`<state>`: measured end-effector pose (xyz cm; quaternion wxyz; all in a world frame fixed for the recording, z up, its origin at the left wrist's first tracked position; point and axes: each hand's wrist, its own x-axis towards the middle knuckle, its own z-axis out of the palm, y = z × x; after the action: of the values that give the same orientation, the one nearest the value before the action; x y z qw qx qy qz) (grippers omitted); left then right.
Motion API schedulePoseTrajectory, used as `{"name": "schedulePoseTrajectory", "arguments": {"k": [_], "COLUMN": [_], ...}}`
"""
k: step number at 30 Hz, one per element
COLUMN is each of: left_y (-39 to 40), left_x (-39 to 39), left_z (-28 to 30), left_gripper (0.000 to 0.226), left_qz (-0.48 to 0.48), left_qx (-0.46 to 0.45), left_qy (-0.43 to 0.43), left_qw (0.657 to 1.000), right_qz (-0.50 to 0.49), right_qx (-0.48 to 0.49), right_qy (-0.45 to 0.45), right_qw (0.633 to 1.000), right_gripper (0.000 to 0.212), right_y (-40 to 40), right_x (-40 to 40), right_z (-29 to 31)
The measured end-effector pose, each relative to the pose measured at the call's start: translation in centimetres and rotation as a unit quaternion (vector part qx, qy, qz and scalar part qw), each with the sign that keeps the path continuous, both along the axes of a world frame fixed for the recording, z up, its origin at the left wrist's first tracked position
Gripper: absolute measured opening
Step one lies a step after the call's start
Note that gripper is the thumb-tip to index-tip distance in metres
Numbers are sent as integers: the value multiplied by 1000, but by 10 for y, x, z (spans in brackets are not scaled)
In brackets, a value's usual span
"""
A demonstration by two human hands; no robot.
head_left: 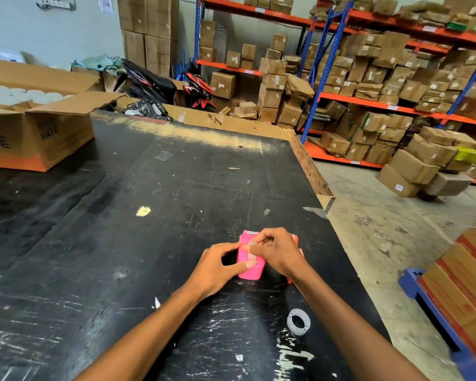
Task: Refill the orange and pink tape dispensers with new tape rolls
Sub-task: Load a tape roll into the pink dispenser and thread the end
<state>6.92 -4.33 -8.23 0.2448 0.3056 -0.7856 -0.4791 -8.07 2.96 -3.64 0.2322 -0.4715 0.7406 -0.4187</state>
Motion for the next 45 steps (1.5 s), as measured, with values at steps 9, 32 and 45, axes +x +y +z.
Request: {"name": "schedulePoseTrajectory", "arguments": {"k": [9,32,45], "left_y": [1,-2,4], "left_x": [0,0,0], "left_z": [1,-3,-2], "left_gripper": [67,72,61], "left_qz": [0,-6,-35], "left_qx": [9,1,-43], "left_qy": [-5,-20,-5], "left_qw": [1000,1000,998], "right_qz": [-14,83,74], "right_qx": [17,59,138], "right_qy": [4,85,46], "right_qw": [1000,991,987], "right_gripper": [15,16,11], "right_y": [3,-23,-55], "right_x": [-13,-33,-52], "right_z": [21,35,26]}}
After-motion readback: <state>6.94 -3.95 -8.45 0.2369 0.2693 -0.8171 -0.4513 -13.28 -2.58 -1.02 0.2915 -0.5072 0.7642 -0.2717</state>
